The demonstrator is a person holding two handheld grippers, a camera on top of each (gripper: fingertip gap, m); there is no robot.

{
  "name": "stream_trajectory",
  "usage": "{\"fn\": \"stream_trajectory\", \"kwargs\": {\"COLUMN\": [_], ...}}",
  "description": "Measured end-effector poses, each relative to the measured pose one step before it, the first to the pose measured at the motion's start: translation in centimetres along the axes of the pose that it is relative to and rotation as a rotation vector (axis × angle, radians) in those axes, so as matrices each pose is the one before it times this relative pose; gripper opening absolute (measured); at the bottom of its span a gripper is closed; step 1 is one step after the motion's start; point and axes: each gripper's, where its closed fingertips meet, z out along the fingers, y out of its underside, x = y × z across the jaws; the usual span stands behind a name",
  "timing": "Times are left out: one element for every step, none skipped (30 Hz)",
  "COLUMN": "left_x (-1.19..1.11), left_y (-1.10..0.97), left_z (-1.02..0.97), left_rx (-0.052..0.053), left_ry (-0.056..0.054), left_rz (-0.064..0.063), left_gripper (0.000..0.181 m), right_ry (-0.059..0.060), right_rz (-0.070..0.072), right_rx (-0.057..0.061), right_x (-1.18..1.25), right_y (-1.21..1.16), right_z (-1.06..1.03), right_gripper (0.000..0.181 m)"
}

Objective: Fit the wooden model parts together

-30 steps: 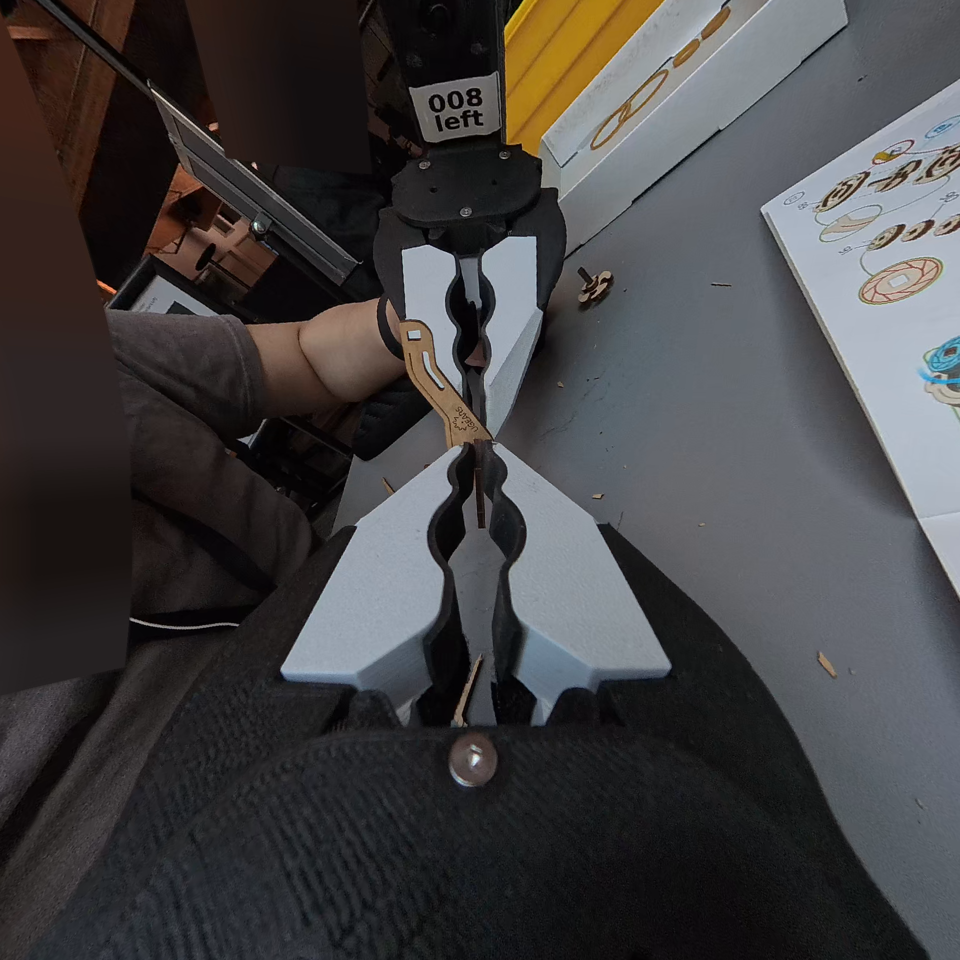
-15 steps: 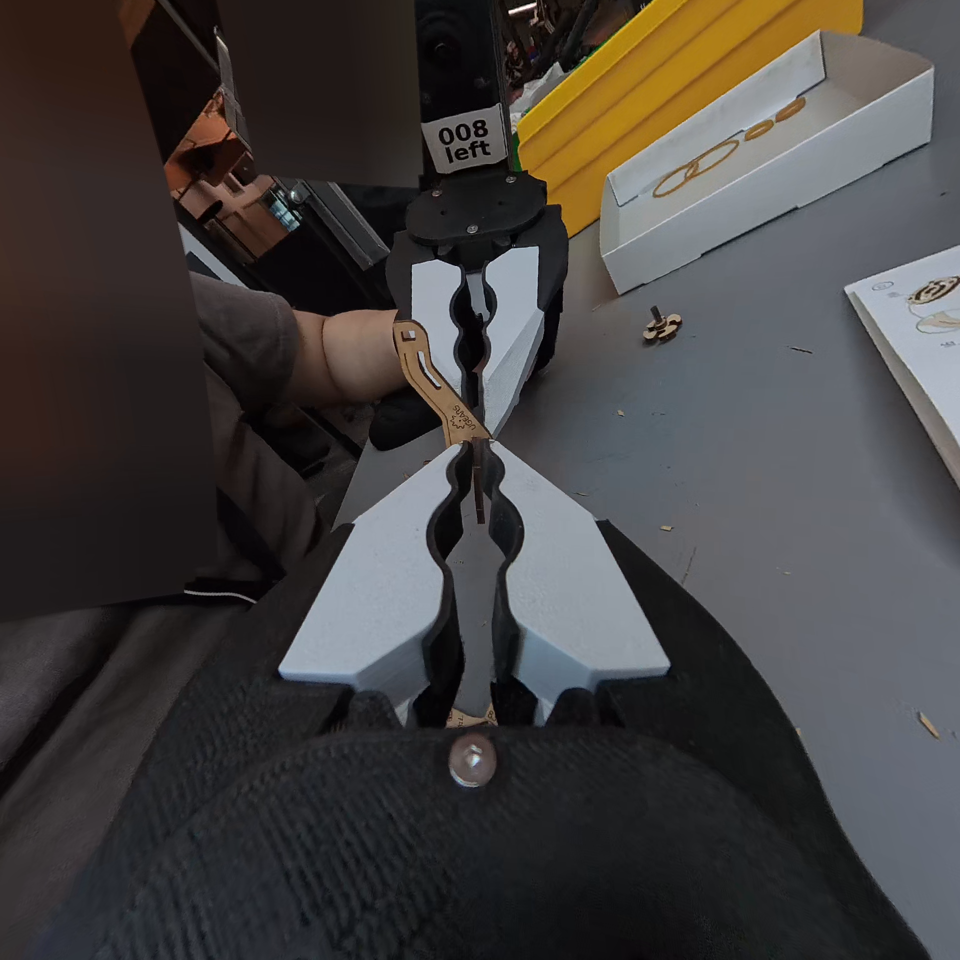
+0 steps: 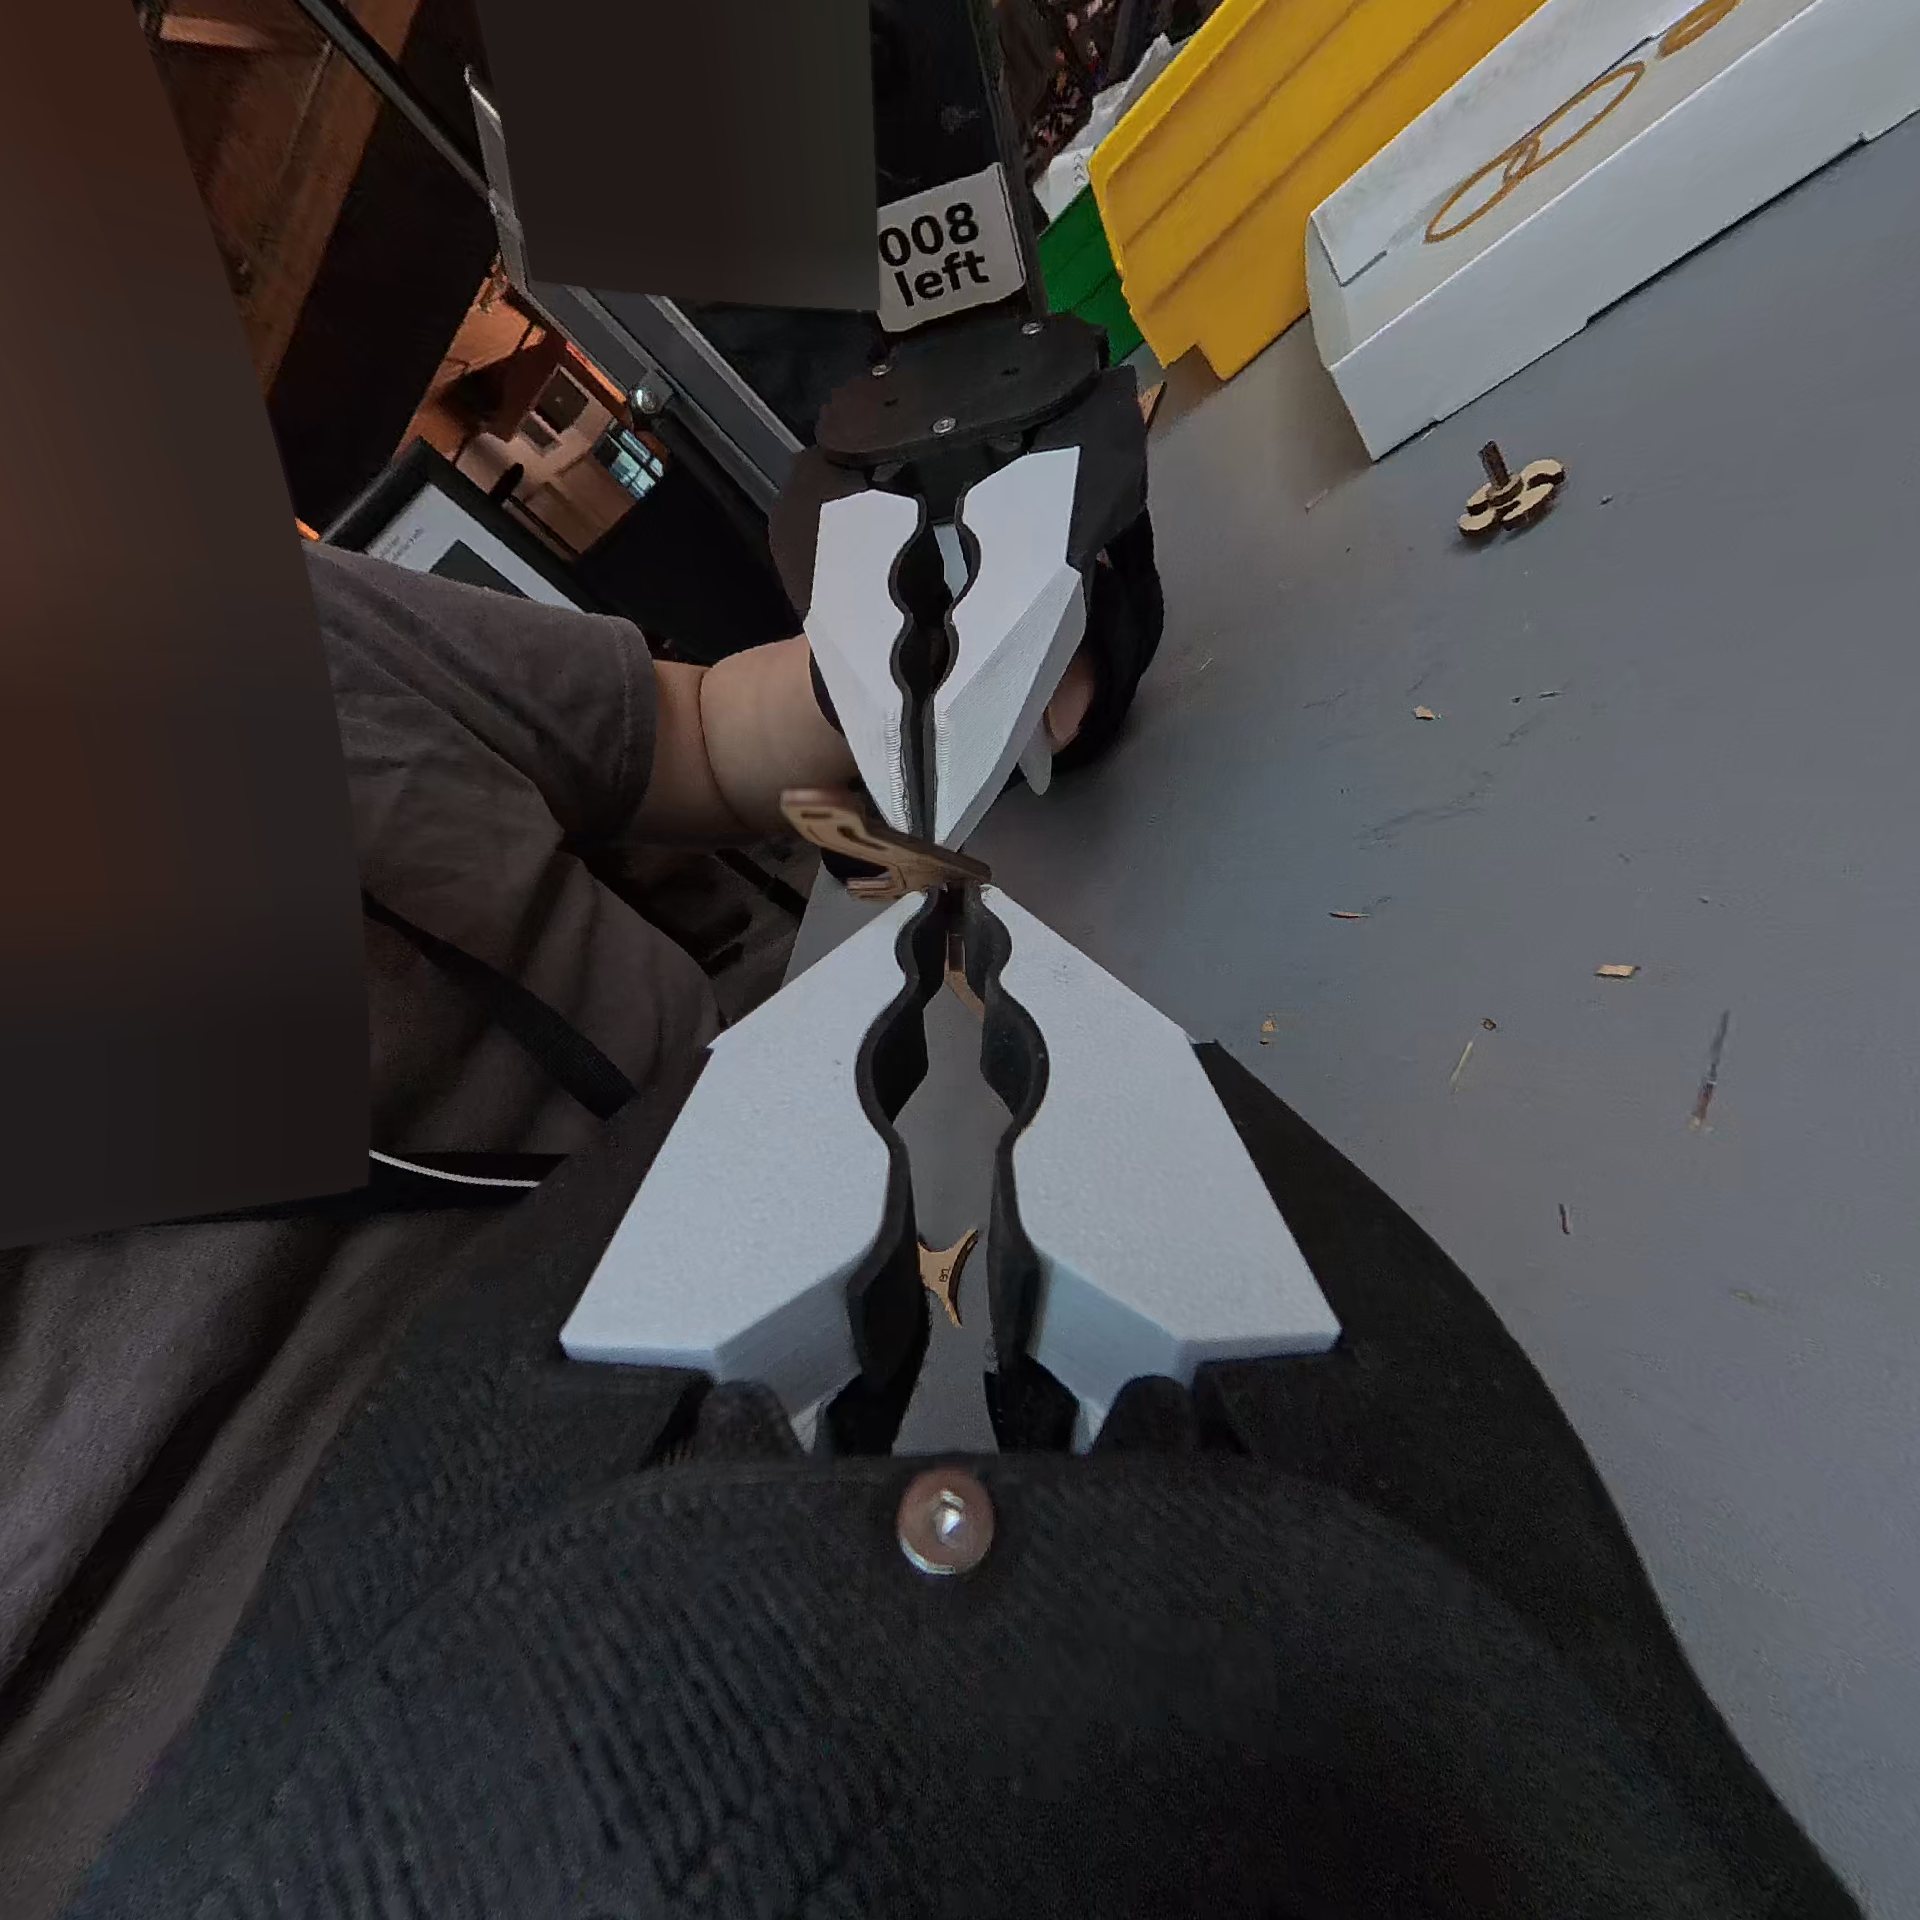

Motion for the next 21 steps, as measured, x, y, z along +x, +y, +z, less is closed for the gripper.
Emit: {"fn": "stream_trajectory", "kwargs": {"left_x": [-0.100, -0.127, -0.114, -0.043, -0.053, -0.147, -0.273, -0.196, -0.059, -0.074, -0.066, 0.114, 0.152, -0.089, -0.222, 0.023, -0.037, 0.013, 0.123, 0.022, -0.106], "left_y": [-0.024, -0.039, -0.098, -0.089, -0.010, 0.057, 0.090, 0.053, 0.012, 0.065, 0.156, 0.275, 0.366, 0.407, 0.328, 0.103, -0.193, -0.395, -0.432, -0.310, -0.152], "left_z": [-0.278, -0.212, -0.146, -0.077, -0.036, -0.067, -0.068, -0.060, -0.012, 0.044, 0.100, 0.185, 0.260, 0.272, 0.183, 0.117, -0.008, -0.076, -0.077, -0.047, -0.017], "left_rx": [0.0040, 0.0003, -0.0011, -0.0023, -0.0057, -0.0069, -0.0055, -0.0022, -0.0008, -0.0048, -0.0105, -0.0176, -0.0239, -0.0268, -0.0220, -0.0083, 0.0140, 0.0314, 0.0340, 0.0247, 0.0138], "left_ry": [0.0010, 0.0049, 0.0077, 0.0097, 0.0046, -0.0061, -0.0147, -0.0090, 0.0010, 0.0030, 0.0060, 0.0192, 0.0229, 0.0083, -0.0061, 0.0029, -0.0049, -0.0009, 0.0082, 0.0036, -0.0065], "left_rz": [-0.0182, -0.0224, -0.0202, -0.0119, -0.0023, 0.0025, 0.0007, -0.0030, -0.0082, -0.0135, -0.0186, -0.0200, -0.0218, -0.0225, -0.0201, -0.0100, -0.0010, -0.0049, -0.0148, -0.0159, -0.0061], "left_gripper": [0.000, 0.000, 0.000, 0.001, 0.002, 0.003, 0.006, 0.009, 0.010, 0.010, 0.010, 0.010, 0.010, 0.008, 0.000, 0.000, 0.000, 0.000, 0.000, 0.000, 0.000], "right_ry": [0.0044, 0.0021, 0.0013, 0.0035, 0.0052, 0.0021, -0.0024, -0.0102, -0.0119, -0.0072, 0.0001, -0.0010, -0.0051, -0.0026, -0.0043, -0.0019, 0.0035, 0.0023, -0.0061, 0.0009, 0.0119], "right_rz": [0.0159, 0.0058, -0.0020, 0.0001, 0.0055, 0.0098, 0.0143, 0.0198, 0.0206, 0.0119, 0.0071, 0.0053, 0.0026, 0.0001, -0.0023, -0.0053, -0.0079, -0.0142, -0.0149, -0.0096, -0.0039], "right_rx": [0.0125, 0.0035, -0.0013, -0.0066, -0.0087, -0.0061, -0.0017, -0.0007, -0.0032, 0.0021, 0.0002, -0.0041, -0.0058, -0.0061, -0.0095, -0.0053, 0.0090, 0.0253, 0.0265, 0.0201, 0.0110], "right_x": [0.226, 0.100, 0.043, 0.096, 0.168, 0.140, 0.095, 0.024, -0.007, 0.008, 0.068, 0.046, -0.039, -0.014, -0.067, -0.040, 0.012, -0.060, -0.199, -0.050, 0.152], "right_y": [-0.185, -0.078, -0.034, 0.033, 0.061, 0.029, -0.016, -0.011, 0.002, -0.068, -0.023, 0.031, 0.056, 0.046, 0.112, 0.056, -0.146, -0.363, -0.416, -0.333, -0.184], "right_z": [-0.231, -0.100, -0.003, 0.047, 0.043, 0.017, -0.014, -0.019, -0.035, -0.038, -0.028, 0.016, 0.030, 0.036, 0.034, -0.037, -0.091, -0.133, -0.160, -0.139, -0.081], "right_gripper": [0.001, 0.001, 0.001, 0.001, 0.001, 0.001, 0.001, 0.001, 0.001, 0.001, 0.001, 0.001, 0.001, 0.001, 0.001, 0.001, 0.001, 0.001, 0.001, 0.002, 0.003]}}
